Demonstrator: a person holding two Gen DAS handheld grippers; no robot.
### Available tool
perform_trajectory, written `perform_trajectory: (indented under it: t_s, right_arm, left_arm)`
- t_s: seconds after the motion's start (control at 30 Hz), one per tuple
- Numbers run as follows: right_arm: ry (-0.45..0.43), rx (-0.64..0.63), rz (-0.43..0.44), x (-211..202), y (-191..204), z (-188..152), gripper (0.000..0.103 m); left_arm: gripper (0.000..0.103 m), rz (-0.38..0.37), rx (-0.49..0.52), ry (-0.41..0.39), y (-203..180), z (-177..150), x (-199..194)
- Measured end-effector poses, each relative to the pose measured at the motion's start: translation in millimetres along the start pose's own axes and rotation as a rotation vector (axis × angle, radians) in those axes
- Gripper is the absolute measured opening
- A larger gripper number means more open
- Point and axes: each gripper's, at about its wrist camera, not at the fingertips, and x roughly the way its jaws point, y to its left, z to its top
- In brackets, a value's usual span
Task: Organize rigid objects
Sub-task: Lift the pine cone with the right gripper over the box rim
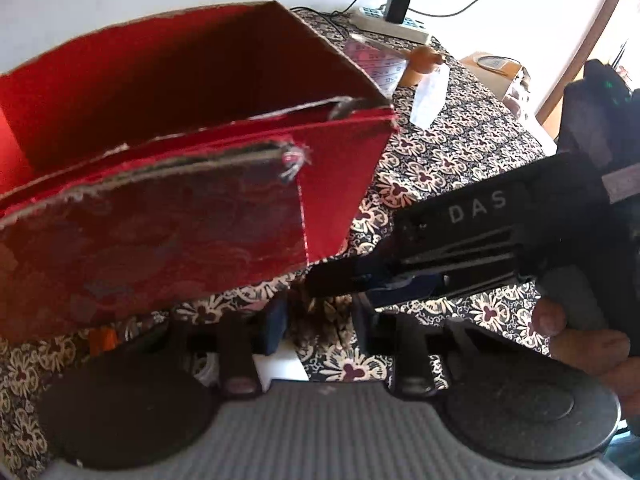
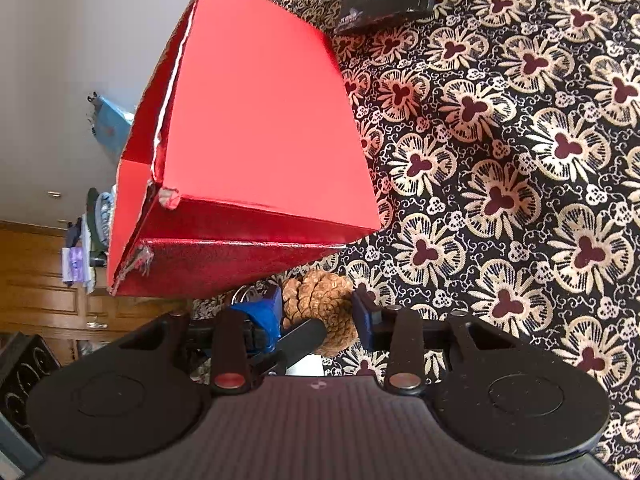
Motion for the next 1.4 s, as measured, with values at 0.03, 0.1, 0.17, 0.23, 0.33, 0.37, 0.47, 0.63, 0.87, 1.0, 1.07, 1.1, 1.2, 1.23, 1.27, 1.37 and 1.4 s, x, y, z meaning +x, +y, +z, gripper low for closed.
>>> perform_trajectory:
  t_s: [0.03, 0.1, 0.17, 0.23, 0.33, 0.37, 0.47, 0.63, 0.87, 1.0, 1.07, 1.1, 1.2, 1.23, 1.27, 1.37, 1.4]
  right_arm:
    - [0.004, -0.011, -0.002, -2, 0, 0, 0.02]
    - [0.0, -0.03, -0.002, -10, 2, -2, 0.019]
    - [-0.011, -0.029, 0.001, -23, 1, -1, 0.019]
    - [-0.033, -0.021, 0.005, -37, 0, 2, 0.019]
    - [-0.098, -0.048, -0.013, -61, 9, 8, 0.019]
    - [-0.132, -0.078, -0.024, -70, 16, 8, 0.019]
    - [-0.247, -0.193, -0.059, -94, 43, 12, 0.019]
    - [-0.39, -0.318, -0.047, -107, 81, 40, 0.019]
    - [-0.376, -0.41, -0.003, -51, 143, 81, 0.019]
    - [-0.303, -0.456, -0.049, -3, 169, 99, 0.019]
    - [-0.278, -0.463, -0.086, 21, 170, 105, 0.019]
    - [-0.252, -0.468, -0.109, 39, 175, 108, 0.019]
    - [-0.18, -0.448, -0.146, 71, 170, 114, 0.018]
    - [-0.161, -0.452, -0.157, 80, 169, 116, 0.017]
    - [-0.15, -0.46, -0.172, 91, 169, 116, 0.016]
    - [-0.142, -0.452, -0.204, 108, 165, 119, 0.015]
    - [-0.159, -0.447, -0.224, 113, 163, 120, 0.015]
  left_arm:
    - [0.028, 0.004, 0.005, 0.0, -3, 0, -1]
    - [0.028, 0.007, 0.02, -0.004, -10, 0, -5]
    - [0.028, -0.003, 0.044, -0.015, -21, 5, -7]
    - [0.028, -0.021, 0.071, -0.033, -32, 11, -12]
    - [0.028, -0.051, 0.129, -0.08, -53, 25, -23]
    - [0.027, -0.059, 0.148, -0.102, -59, 29, -27]
    - [0.027, -0.082, 0.186, -0.187, -72, 48, -43]
    - [0.027, -0.082, 0.208, -0.33, -67, 84, -73]
    - [0.027, 0.0, 0.195, -0.397, 7, 112, -108]
    - [0.027, 0.011, 0.114, -0.325, 68, 126, -100]
    - [0.027, 0.013, 0.08, -0.276, 93, 129, -86]
    - [0.027, 0.018, 0.067, -0.248, 105, 131, -77]
    - [0.027, 0.043, 0.046, -0.151, 133, 133, -48]
    - [0.027, 0.048, 0.04, -0.123, 138, 133, -38]
    - [0.027, 0.054, 0.033, -0.099, 144, 135, -30]
    - [0.027, 0.075, -0.005, -0.033, 160, 140, -9]
    - [0.027, 0.083, -0.014, -0.022, 163, 142, -7]
